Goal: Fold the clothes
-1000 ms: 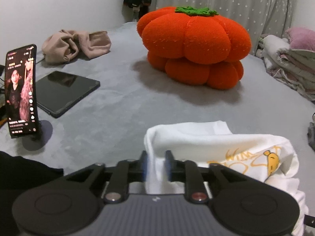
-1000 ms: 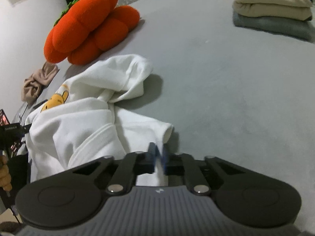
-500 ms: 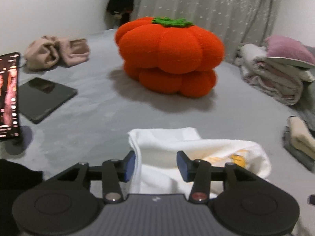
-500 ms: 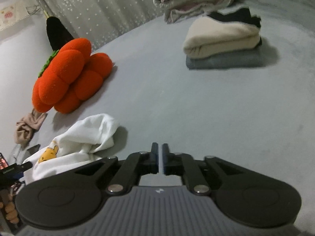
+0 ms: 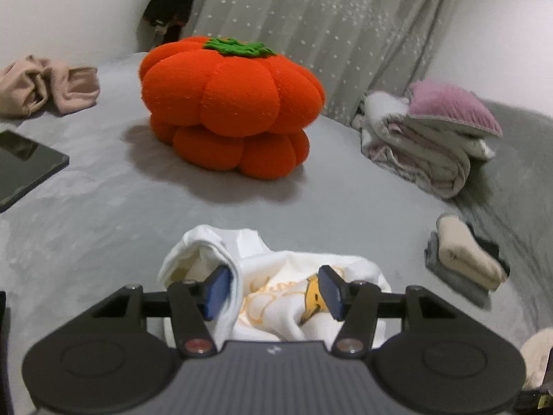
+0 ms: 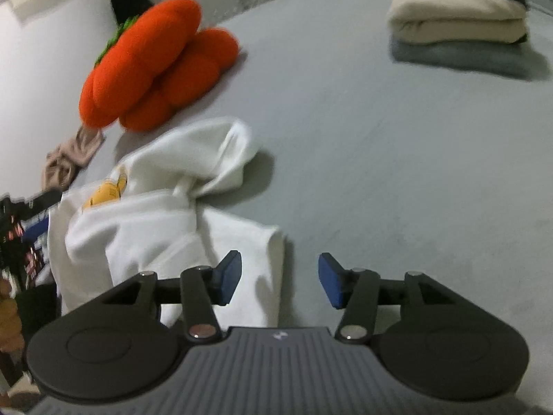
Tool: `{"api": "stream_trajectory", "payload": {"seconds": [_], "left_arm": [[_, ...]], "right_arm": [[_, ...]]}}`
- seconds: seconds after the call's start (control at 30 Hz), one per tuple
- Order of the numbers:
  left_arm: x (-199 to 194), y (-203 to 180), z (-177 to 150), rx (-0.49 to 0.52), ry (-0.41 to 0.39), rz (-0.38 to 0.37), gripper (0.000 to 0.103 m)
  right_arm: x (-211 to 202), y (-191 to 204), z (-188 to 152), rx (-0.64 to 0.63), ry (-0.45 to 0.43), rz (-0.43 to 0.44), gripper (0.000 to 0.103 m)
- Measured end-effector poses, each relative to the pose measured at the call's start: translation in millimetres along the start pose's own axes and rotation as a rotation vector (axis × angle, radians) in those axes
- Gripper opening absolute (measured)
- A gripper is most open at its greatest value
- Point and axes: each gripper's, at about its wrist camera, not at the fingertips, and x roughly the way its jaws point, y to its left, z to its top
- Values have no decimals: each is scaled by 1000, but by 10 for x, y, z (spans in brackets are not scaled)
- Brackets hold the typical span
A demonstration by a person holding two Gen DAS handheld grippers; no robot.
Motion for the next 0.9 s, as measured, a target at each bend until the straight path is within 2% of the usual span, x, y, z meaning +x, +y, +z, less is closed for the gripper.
{"api": "stream_trajectory", "payload": {"seconds": [0.03, 0.07, 0.2, 0.33, 0.4, 0.57, 0.67, 0.83, 0.87, 0.9], "left_arm": [[-4, -26, -15, 15, 1, -7, 57], [-19, -50, -28, 31, -3, -16, 57], [-148, -117, -42, 82, -55, -26, 57], [-184, -91, -37, 72, -57, -25, 57], [-275, -119, -41, 70, -87, -11, 57], [-545, -344, -83, 216, -219, 5, 71], [-384, -364, -91, 224, -138, 17, 70], [46, -293, -140, 128, 59, 31, 69], [136, -269, -151, 99, 83, 33, 65], [227, -244, -162, 68, 106, 36, 51]], "right_arm": [[50, 32, -24, -16, 20, 1, 37], [89, 62, -52, -32, 34, -4, 20], [89, 173, -94, -96, 19, -54, 3], [-95, 130, -8, -68, -51, -40, 2], [-164, 120, 33, -55, -78, -35, 2], [-270, 114, 102, -50, -126, -41, 2], [-254, 106, 116, -42, -124, -37, 2], [-253, 112, 121, -37, -129, -34, 2], [-252, 116, 118, -39, -131, -32, 2], [-249, 120, 114, -41, -133, -29, 2]]}}
